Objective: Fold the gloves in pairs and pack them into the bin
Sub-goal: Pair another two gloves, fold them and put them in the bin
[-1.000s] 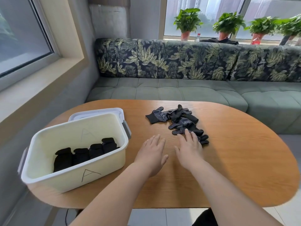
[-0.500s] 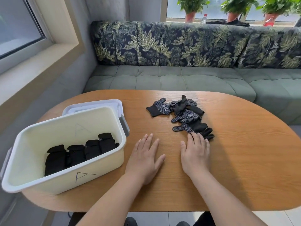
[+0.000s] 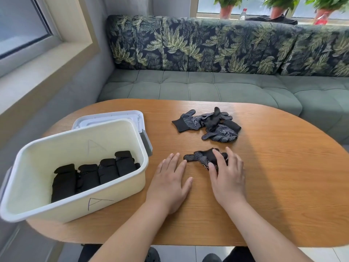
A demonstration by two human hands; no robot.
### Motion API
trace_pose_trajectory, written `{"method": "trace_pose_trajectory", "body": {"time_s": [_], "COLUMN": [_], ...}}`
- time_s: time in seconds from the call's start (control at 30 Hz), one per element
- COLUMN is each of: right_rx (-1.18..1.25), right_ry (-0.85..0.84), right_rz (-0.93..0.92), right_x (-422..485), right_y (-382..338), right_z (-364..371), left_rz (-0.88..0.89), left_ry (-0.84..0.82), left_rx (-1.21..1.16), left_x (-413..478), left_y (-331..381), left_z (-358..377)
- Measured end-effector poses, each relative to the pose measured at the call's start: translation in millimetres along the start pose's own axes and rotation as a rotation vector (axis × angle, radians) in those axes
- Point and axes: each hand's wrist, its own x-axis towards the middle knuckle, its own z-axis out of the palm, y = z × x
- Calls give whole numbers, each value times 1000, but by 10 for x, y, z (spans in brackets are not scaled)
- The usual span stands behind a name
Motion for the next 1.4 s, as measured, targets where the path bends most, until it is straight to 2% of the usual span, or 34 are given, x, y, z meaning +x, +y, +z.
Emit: {"method": "trace_pose_trajectory", "body": {"time_s": [0.1, 0.27, 0.37, 0.53, 0.67, 0.8, 0.87, 0.93, 1.0, 1.03, 1.13, 1.2, 1.4], "right_rx": [80, 94, 154, 348, 462, 728, 912, 994, 945, 894, 741, 640, 554], "right_ry": [-30, 151, 173, 42, -15, 70, 162, 280, 311, 270, 13, -96, -127], "right_rz": [-13, -133, -148, -57, -31, 64, 154, 277, 430, 508, 605, 557, 271], "right_x": [35, -24, -16, 131, 429, 801, 939, 952, 823, 718, 347, 156, 45], "right_y": [64, 45, -13, -257, -530, -878, -962, -952, -889, -835, -646, -558, -572], "right_z": [57, -48, -89, -214, -382, -638, -728, -745, -662, -565, -208, -61, -34], "left_rz": [0, -15, -38, -43, -36, 8, 28, 42, 32, 21, -9, -3, 81], "left_ry": [-2, 15, 41, 69, 160, 269, 315, 348, 345, 332, 290, 272, 256], "left_rx": [4, -36, -56, -57, -61, -92, -90, -69, -45, -34, -15, -15, -50], "left_x": [6, -11, -30, -37, -36, -74, -86, -79, -60, -51, -38, -26, 15], "left_y": [-5, 8, 15, 10, 4, -7, -21, -22, -18, -19, -26, -30, -39], "left_z": [5, -38, -63, -37, -29, -25, -13, 0, 19, 29, 46, 53, 81]}}
